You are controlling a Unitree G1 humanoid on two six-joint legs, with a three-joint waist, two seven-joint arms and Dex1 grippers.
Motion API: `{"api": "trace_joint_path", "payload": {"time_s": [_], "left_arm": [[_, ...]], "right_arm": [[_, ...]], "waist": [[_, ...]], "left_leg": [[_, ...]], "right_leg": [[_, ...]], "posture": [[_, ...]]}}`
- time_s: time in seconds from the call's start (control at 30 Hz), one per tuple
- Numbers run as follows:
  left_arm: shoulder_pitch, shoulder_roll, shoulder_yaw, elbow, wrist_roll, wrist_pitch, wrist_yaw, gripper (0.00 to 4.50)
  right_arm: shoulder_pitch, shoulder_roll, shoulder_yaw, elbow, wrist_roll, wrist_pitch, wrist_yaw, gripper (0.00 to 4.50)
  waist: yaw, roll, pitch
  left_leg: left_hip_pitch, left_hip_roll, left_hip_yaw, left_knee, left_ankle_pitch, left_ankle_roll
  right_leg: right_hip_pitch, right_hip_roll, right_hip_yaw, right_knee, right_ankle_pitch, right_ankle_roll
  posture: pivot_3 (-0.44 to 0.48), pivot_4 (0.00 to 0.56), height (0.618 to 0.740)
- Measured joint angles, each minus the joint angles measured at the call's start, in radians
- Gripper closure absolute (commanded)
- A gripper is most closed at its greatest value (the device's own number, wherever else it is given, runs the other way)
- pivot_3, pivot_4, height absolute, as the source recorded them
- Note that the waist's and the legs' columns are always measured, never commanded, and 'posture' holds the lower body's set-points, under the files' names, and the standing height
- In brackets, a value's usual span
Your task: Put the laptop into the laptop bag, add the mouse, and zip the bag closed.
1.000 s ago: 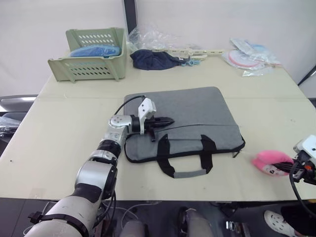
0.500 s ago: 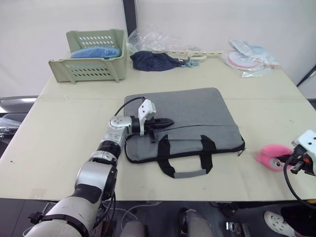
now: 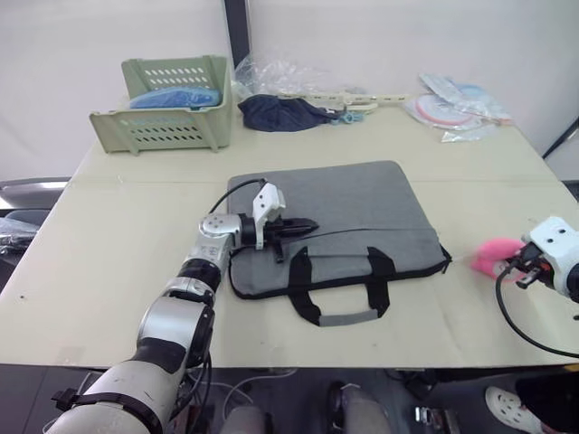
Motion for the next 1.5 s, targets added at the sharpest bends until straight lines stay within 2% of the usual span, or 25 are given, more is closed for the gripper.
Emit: {"api": "trace_joint_path", "payload": {"time_s": [0.13,0.2,0.23,0.3,0.5,0.7,0.8,1.17,1.5], "left_arm": [[0.0,0.0,0.0,0.0,0.0,0.0,-0.002,4.5],[0.0,0.0,0.0,0.0,0.0,0.0,-0.002,4.5],[0.0,0.0,0.0,0.0,0.0,0.0,-0.002,4.5],[0.0,0.0,0.0,0.0,0.0,0.0,-0.002,4.5],[0.001,0.0,0.0,0.0,0.0,0.0,-0.002,4.5],[0.002,-0.001,0.0,0.0,0.0,0.0,-0.003,4.5],[0.002,-0.001,0.0,0.0,0.0,0.0,-0.003,4.5],[0.001,-0.005,0.0,0.0,0.0,0.0,-0.003,4.5],[0.001,-0.006,0.0,0.0,0.0,0.0,-0.002,4.5]], "right_arm": [[-0.013,0.002,0.014,0.003,-0.009,0.0,-0.01,4.48],[-0.012,0.002,0.014,0.002,-0.009,0.0,-0.01,3.48],[-0.011,0.002,0.014,0.0,-0.009,0.0,-0.01,3.34],[0.005,0.002,0.0,-0.011,-0.009,0.005,-0.016,2.35],[0.071,-0.007,-0.066,-0.082,0.01,0.057,0.0,2.35],[0.245,-0.086,-0.171,-0.282,0.085,0.174,0.17,2.35],[0.286,-0.106,-0.206,-0.328,0.101,0.21,0.224,2.35],[0.276,-0.258,-0.315,-0.377,0.118,0.265,0.413,2.35],[0.243,-0.258,-0.287,-0.332,0.105,0.24,0.417,2.35]], "waist": [[0.0,0.001,0.0],[0.0,0.001,0.0],[-0.001,0.001,0.0],[0.0,0.001,0.0],[0.0,0.002,-0.001],[0.0,0.004,-0.002],[0.0,0.004,-0.002],[0.002,0.005,-0.001],[0.002,0.005,-0.001]], "left_leg": [[0.0,0.0,0.0,0.0,0.0,0.0],[0.0,0.0,0.0,0.0,0.0,0.0],[0.0,0.0,0.0,0.0,0.0,0.0],[0.0,0.0,0.0,0.0,0.0,0.0],[0.0,0.0,0.0,0.0,0.0,0.0],[0.0,0.0,-0.001,-0.001,0.0,0.0],[0.0,0.0,-0.001,-0.001,-0.001,0.001],[-0.001,0.0,-0.002,-0.001,-0.001,0.001],[-0.001,-0.001,-0.002,-0.001,-0.001,0.001]], "right_leg": [[0.0,0.0,0.0,0.0,0.0,0.0],[0.0,0.0,0.0,0.0,0.0,0.0],[0.0,0.0,0.0,0.0,0.0,0.0],[0.0,0.0,0.0,0.0,0.0,0.0],[0.0,0.0,0.0,0.0,0.0,0.0],[0.0,0.0,0.0,-0.001,0.0,0.0],[0.0,0.0,0.0,-0.001,0.0,0.0],[0.0,-0.001,-0.001,-0.002,0.0,-0.001],[0.0,-0.001,-0.001,-0.002,0.0,-0.001]], "posture": [[0.0,0.15,0.74],[0.0,0.15,0.74],[0.0,0.15,0.74],[0.0,0.15,0.74],[0.0,0.15,0.74],[0.0,0.15,0.74],[0.0,0.15,0.74],[0.0,0.15,0.74],[0.0,0.15,0.74]]}}
